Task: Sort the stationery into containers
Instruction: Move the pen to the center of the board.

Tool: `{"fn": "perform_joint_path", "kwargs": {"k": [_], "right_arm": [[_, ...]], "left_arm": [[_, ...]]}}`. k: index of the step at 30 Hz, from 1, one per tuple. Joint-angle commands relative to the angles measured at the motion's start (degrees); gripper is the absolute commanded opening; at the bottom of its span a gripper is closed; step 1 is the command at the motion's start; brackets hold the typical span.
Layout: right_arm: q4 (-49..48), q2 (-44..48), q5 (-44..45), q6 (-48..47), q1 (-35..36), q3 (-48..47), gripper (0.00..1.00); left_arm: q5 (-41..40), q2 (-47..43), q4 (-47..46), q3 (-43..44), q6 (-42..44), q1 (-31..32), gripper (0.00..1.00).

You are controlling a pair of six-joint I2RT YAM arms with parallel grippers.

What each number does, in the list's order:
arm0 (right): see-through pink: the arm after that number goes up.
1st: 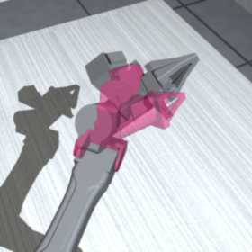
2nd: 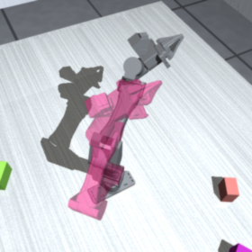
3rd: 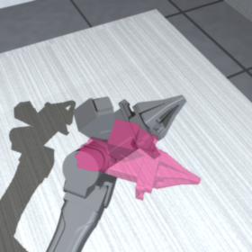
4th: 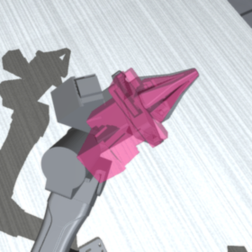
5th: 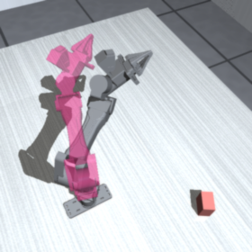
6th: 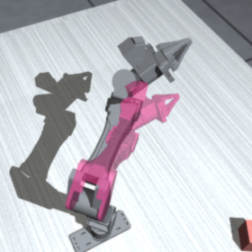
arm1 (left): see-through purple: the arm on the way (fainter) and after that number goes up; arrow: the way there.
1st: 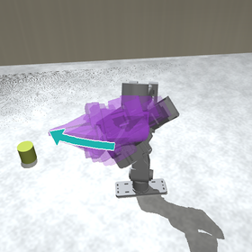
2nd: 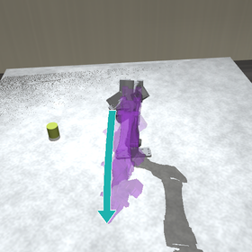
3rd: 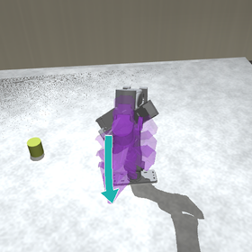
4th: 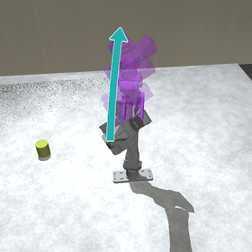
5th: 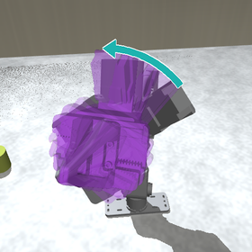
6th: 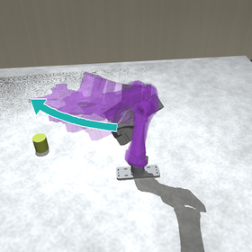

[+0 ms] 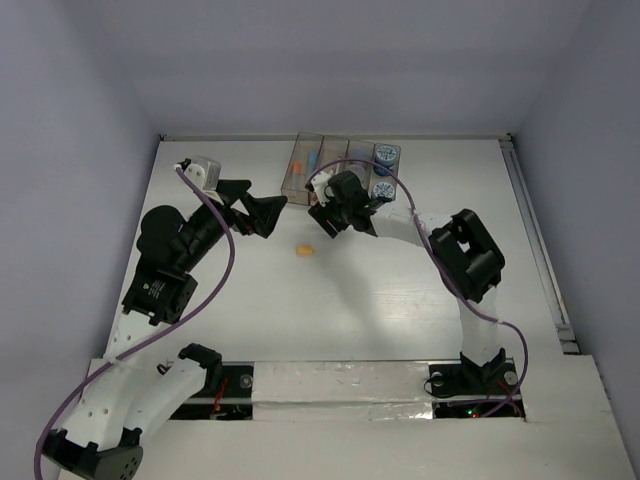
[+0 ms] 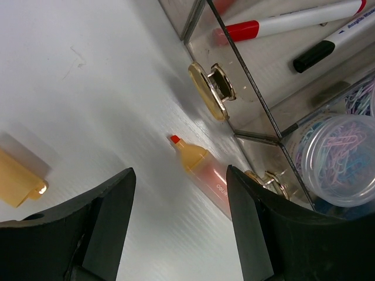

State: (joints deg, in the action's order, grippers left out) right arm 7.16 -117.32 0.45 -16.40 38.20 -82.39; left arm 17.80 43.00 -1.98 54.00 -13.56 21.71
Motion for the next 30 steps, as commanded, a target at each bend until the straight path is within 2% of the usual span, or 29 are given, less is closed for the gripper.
{"fn": "perform_joint_path", "kwargs": {"k": [1,10,16,22,27,30], "right_arm": [[-4.3,-0.7,-0.1,2.0,0.0,0.2,0.69],[-5.7,-2.7,-1.9,4.2,0.0,1.9,0.69],[-9.4,0.7,-2.6,8.4,0.6,6.4,0.69],[-8.5,3.2,5.2,19.9,5.6,7.9,0.65],[-1.5,1.9,11.9,28.1,10.4,1.8,0.65],[1.9,2.4,13.5,30.0,10.4,-0.6,0.66]], "left_arm": [[0.7,-0.6,-3.5,0.0,0.6,0.4,0.98],[0.7,-0.7,-3.6,0.0,0.6,0.4,0.98],[0.9,-0.6,-3.6,0.0,0.6,0.4,0.98],[1.1,-0.8,-3.8,0.0,0.6,0.4,0.98],[1.1,-0.6,-3.7,-0.1,0.6,0.4,0.98],[0.7,-0.8,-3.6,-0.1,0.7,0.4,0.98]]}}
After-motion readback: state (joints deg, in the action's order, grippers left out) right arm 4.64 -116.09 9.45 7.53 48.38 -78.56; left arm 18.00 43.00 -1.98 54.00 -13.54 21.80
